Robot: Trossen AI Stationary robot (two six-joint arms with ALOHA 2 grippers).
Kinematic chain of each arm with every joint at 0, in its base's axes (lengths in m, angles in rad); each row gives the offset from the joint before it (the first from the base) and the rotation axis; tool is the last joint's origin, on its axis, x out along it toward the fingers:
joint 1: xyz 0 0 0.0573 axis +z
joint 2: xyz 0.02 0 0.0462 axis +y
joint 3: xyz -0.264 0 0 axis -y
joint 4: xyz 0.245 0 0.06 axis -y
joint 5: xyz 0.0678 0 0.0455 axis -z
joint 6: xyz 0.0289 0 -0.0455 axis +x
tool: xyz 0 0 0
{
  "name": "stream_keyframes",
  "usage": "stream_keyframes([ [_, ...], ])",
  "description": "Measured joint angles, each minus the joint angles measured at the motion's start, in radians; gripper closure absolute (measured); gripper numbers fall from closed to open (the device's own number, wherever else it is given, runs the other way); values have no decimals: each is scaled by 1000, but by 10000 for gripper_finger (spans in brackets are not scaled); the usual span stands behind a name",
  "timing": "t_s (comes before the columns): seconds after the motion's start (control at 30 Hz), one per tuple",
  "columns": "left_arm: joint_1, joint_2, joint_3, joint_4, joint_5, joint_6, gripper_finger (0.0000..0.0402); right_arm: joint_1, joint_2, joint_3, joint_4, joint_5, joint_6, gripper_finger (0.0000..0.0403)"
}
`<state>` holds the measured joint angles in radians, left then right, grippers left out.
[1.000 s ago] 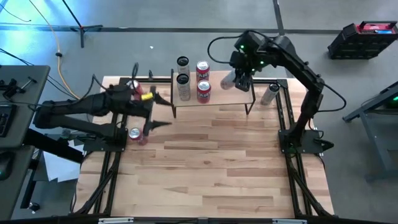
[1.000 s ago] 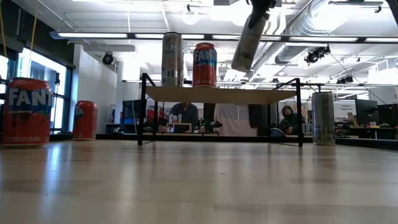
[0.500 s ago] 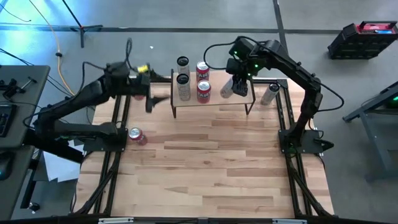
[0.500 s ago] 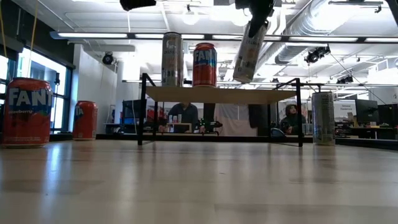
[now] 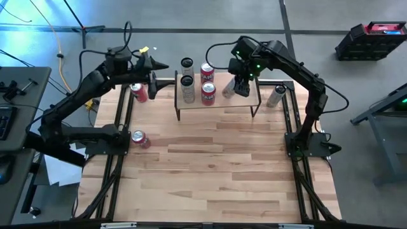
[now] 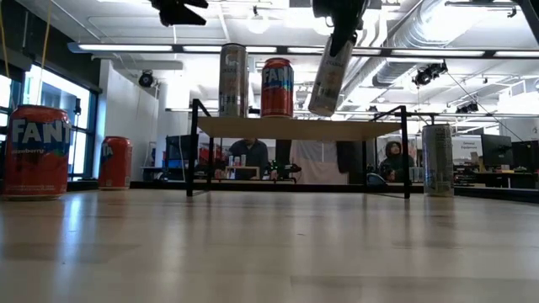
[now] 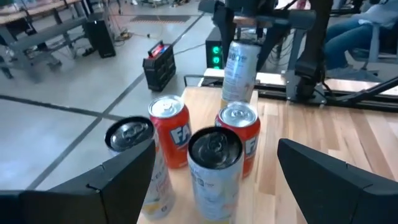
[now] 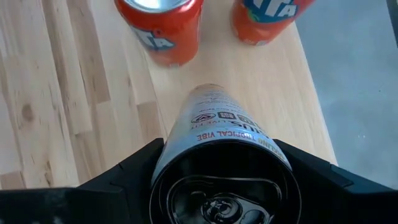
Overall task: Place canned beverage on shelf
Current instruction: Put the white yellow soda can on the shelf
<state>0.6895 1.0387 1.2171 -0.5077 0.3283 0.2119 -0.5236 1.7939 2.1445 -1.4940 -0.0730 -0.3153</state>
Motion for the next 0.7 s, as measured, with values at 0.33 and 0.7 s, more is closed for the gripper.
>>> stream_keyframes([
  [0.33,0,-7,0,40,68,-15,73,3,42,-1,1,-10,0,143],
  [0.7,0,-8,-1,91,153,-53,73,3,41,-1,2,-10,5,142],
])
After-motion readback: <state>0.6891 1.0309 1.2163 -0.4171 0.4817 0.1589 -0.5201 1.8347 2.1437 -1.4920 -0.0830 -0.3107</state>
